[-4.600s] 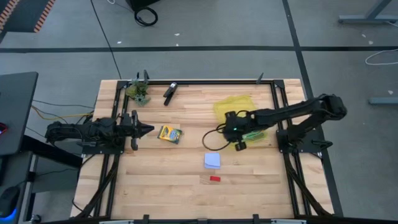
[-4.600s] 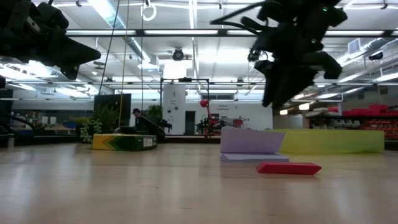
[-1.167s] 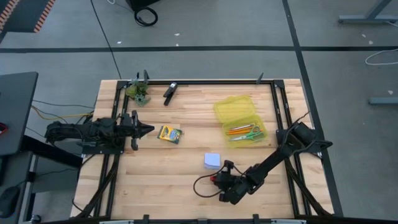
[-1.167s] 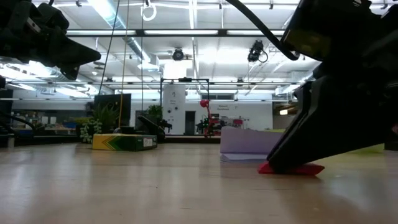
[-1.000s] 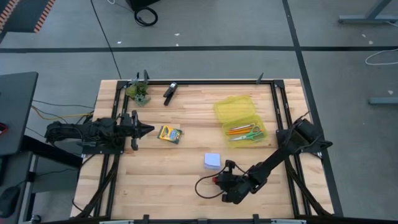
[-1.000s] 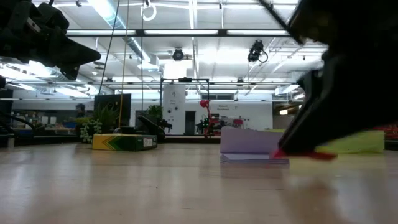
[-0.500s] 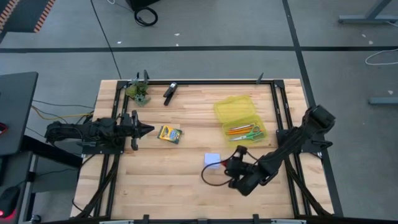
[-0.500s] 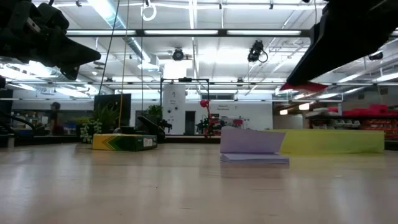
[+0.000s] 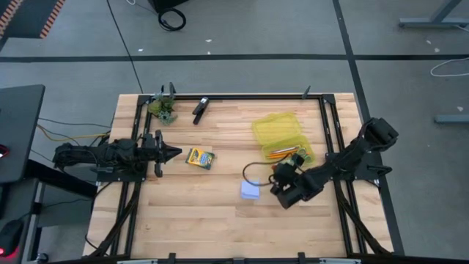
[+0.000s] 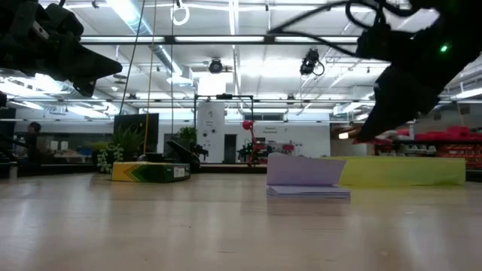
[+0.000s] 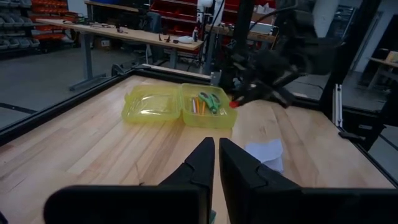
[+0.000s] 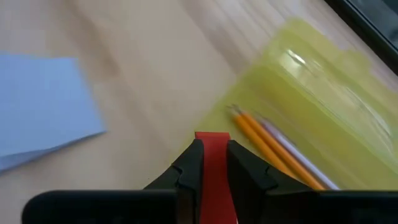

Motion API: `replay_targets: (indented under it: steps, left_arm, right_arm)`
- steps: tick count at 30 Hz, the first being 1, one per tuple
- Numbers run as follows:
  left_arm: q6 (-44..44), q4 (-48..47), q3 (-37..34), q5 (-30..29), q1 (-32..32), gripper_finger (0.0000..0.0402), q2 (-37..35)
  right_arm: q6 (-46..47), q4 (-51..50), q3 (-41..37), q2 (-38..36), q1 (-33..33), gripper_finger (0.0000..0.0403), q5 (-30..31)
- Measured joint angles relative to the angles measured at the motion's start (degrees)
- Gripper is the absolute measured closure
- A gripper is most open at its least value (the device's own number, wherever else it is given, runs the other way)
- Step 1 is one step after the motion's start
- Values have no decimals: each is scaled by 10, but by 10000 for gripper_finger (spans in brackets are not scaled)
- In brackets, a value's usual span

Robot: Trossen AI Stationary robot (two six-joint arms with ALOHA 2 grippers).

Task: Pack school essentials
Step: Put the red eraser into the yellow supply box

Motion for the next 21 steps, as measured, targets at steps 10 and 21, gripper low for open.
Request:
replay_targets:
  steps: [10, 21]
  left_arm:
    - [0, 0, 0, 0, 0, 370, 0]
    - [0, 0, 0, 0, 0, 373, 0]
  right_arm:
    - [24, 70, -69, -40, -89, 334, -17]
    - [-1, 97, -77, -40, -139, 304, -65]
